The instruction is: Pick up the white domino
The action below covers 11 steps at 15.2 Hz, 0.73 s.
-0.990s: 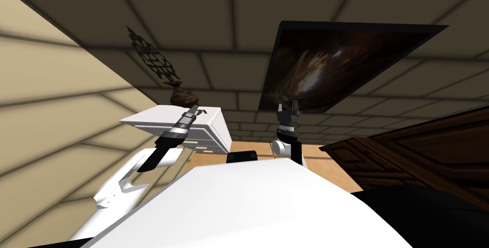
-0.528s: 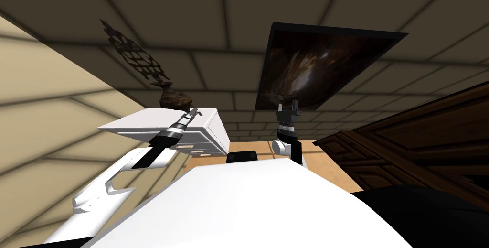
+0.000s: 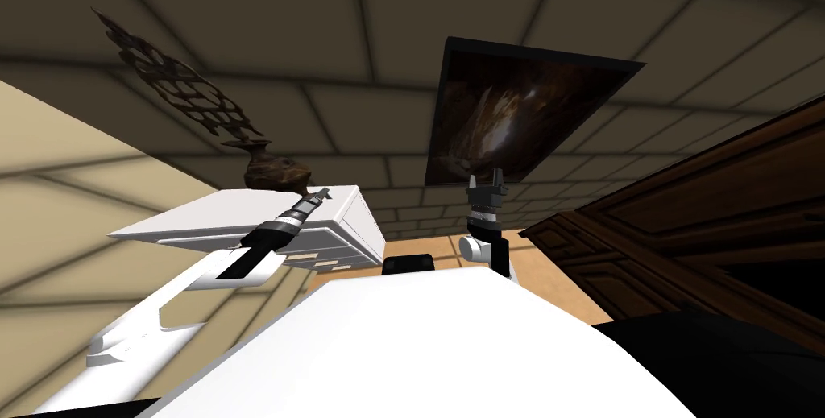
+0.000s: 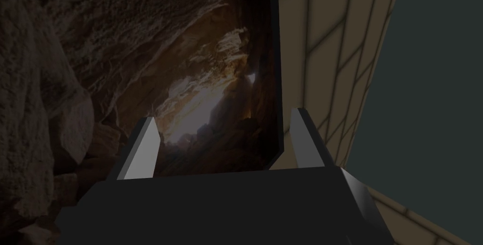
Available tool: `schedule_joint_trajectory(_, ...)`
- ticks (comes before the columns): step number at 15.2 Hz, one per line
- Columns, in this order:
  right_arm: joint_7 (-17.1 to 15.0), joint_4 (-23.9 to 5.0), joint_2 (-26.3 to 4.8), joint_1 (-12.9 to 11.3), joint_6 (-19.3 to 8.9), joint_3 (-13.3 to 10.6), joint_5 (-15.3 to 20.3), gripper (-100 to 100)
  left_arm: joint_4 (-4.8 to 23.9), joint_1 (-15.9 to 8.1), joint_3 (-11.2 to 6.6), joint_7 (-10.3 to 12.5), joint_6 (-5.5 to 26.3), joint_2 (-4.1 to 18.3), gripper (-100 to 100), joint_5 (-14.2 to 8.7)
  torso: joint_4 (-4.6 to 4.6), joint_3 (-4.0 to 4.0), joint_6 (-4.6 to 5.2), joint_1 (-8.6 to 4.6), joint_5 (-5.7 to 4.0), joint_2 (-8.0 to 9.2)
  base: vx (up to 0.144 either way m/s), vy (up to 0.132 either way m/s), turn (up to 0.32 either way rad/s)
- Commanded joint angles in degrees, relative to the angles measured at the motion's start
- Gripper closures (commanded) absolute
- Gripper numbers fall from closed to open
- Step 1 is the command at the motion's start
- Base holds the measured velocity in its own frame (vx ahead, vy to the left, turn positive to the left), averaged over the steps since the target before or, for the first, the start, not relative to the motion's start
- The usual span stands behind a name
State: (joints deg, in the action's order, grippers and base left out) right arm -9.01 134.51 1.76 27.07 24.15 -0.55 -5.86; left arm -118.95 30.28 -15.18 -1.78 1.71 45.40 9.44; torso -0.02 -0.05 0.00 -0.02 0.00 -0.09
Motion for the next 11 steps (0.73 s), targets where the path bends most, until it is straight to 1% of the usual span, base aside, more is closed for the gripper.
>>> schedule_joint_trajectory(1, 0.0, 0.0, 0.0, 0.0, 0.0, 0.0, 0.0, 0, 0.8, -1.5, -0.28, 0.4, 1.7, 0.8, -100, -0.4, 0.0, 0.0, 0.0, 0.0, 0.0, 0.0, 0.027, 0.0, -0.135)
schedule_joint_trajectory(2, 0.0, 0.0, 0.0, 0.0, 0.0, 0.0, 0.0, 0, 0.2, -0.5, -0.1, 0.1, 0.5, 0.3, -100, -0.2, 0.0, -0.02, 0.05, 0.02, 0.0, -0.04, 0.023, 0.005, -0.084)
schedule_joint_trajectory(3, 0.0, 0.0, 0.0, 0.0, 0.0, 0.0, 0.0, 0, 0.2, -0.7, -0.14, 0.2, 0.8, 0.4, 100, -0.2, -0.01, -0.02, 0.01, 0.03, 0.01, -0.04, 0.008, 0.003, -0.002)
schedule_joint_trajectory(8, 0.0, 0.0, 0.0, 0.0, 0.0, 0.0, 0.0, 0, 0.4, -0.6, -0.18, 0.2, 1.0, 0.4, 100, -0.2, 0.04, 0.04, 0.12, -0.17, -0.06, 0.04, 0.001, 0.001, 0.007)
schedule_joint_trajectory(9, 0.0, 0.0, 0.0, 0.0, 0.0, 0.0, 0.0, 0, -1.3, 0.3, -0.78, 0.5, 2.2, 1.6, -100, -0.5, 0.04, 0.04, 0.12, -0.18, -0.07, 0.04, 0.012, -0.033, 0.037)
schedule_joint_trajectory(11, 0.0, 0.0, 0.0, 0.0, 0.0, 0.0, 0.0, 0, -2.7, 1.1, -1.24, 0.9, 3.3, 2.5, -100, -0.8, 0.03, 0.0, 0.1, -0.44, -0.12, -0.03, 0.042, -0.09, 0.049)
